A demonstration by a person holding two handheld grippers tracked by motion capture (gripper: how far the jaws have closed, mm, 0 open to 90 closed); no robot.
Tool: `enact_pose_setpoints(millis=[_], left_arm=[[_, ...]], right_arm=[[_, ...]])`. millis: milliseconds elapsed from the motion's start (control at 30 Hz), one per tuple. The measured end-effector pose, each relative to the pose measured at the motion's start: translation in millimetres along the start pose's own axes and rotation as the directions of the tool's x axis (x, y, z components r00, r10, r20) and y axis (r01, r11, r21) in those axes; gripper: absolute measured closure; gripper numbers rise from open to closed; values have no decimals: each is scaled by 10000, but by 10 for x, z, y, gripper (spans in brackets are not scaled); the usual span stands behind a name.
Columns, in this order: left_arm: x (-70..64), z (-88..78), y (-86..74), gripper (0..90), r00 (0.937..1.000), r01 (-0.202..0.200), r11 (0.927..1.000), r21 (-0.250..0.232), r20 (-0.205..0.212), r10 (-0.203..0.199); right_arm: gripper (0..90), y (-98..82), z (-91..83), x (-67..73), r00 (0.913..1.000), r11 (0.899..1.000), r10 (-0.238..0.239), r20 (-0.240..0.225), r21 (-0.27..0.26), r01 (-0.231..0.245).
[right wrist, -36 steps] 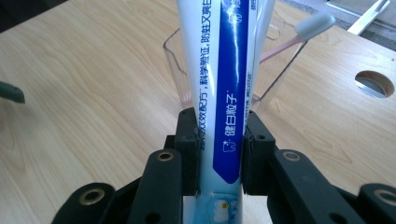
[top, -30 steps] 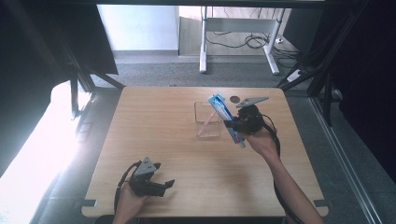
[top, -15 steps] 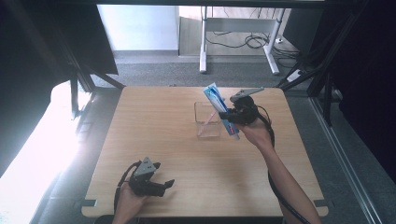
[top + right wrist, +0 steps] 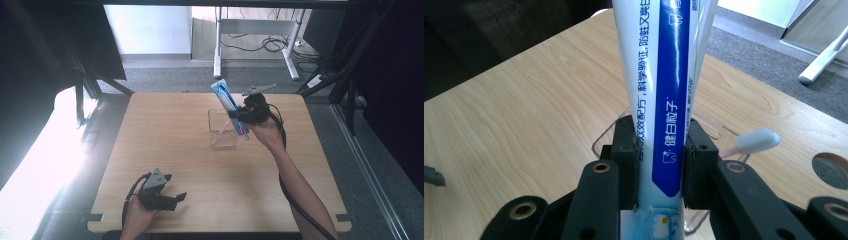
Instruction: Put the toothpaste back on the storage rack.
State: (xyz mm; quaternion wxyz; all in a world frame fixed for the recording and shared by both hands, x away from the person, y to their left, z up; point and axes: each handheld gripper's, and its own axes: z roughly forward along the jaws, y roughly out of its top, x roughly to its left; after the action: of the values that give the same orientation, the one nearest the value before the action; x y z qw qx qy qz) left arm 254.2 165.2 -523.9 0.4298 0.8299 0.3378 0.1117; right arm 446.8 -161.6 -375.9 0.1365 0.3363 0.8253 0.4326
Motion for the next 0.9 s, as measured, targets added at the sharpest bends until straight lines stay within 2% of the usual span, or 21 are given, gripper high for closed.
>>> enact_pose_setpoints(millis=[300, 567, 900], left_arm=[[-13, 13, -2, 131, 10000, -43, 10000, 37, 50, 42], [-10, 8, -6, 131, 10000, -37, 10000, 31, 58, 37], [-17, 14, -13, 131, 9999, -50, 10000, 53, 109, 49]], right_arm=[[730, 144, 91, -28, 9999, 9995, 132, 8, -290, -131], [729, 261, 223, -44, 9999, 9993, -15, 151, -375, 21], [730, 259, 462, -99, 9993, 9993, -188, 326, -311, 199]])
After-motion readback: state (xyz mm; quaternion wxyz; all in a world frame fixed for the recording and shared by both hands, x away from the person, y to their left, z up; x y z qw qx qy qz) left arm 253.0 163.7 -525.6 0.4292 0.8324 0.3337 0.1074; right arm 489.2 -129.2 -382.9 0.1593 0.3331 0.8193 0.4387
